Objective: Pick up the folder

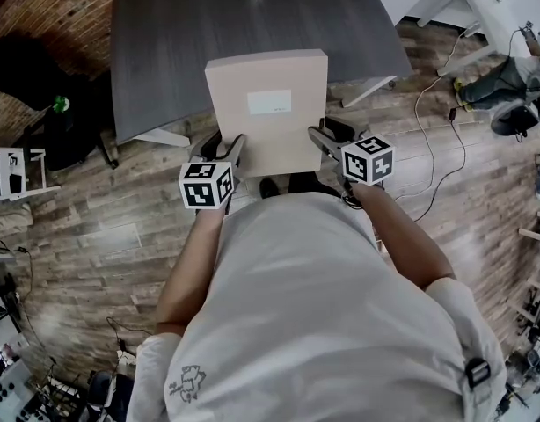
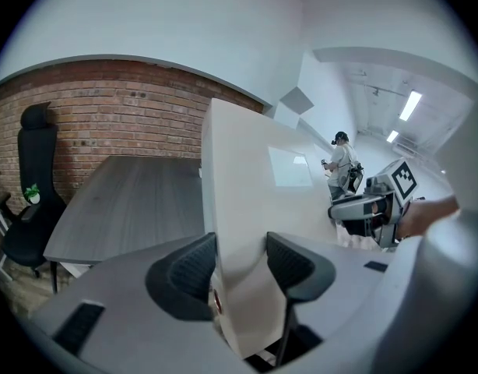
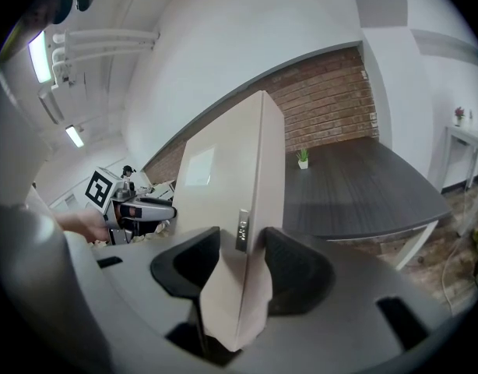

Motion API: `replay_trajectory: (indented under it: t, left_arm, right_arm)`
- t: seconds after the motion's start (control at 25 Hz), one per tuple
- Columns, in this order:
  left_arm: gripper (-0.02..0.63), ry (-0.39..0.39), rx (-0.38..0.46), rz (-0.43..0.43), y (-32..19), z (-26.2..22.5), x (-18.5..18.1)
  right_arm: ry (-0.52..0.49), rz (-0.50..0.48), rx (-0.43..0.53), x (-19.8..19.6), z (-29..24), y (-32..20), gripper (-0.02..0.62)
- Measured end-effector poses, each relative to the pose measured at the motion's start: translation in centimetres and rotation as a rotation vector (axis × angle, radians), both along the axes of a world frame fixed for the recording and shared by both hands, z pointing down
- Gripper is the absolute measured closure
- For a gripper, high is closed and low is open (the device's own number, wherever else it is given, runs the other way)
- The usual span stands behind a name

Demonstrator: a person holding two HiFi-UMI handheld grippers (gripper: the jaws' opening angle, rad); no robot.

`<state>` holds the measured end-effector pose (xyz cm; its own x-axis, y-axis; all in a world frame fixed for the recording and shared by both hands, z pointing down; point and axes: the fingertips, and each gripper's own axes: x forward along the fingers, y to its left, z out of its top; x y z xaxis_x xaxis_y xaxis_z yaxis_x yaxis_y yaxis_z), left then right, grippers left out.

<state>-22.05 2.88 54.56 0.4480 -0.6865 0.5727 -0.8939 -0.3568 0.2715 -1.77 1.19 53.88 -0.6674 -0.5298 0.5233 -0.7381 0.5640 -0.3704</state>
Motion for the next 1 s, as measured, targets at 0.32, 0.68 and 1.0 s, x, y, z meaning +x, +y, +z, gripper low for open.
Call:
replay_trajectory:
  t: [0.32,0.68,1.0]
  left_arm:
    - [0.39,0.005,0.009,-0.026,-1.5,-0.8,-0.7]
    - [0.39,0.012,0.006,-0.037,-2.4,-0.7,-0.4]
    - [0.391,0.024,0.002,-0.041,-4.1,-0.6,0.0]
  right_arm:
    - [-0.009,-0.025,0.002,-0.7,-0.6,-1.9,0.407]
    - [-0.008,-0.038,-0.013,-0.4,-0.4,-3.1,0.408]
    - [-0.008,-0.038,-0.02,0.0,-0.4,-4.7,0.408]
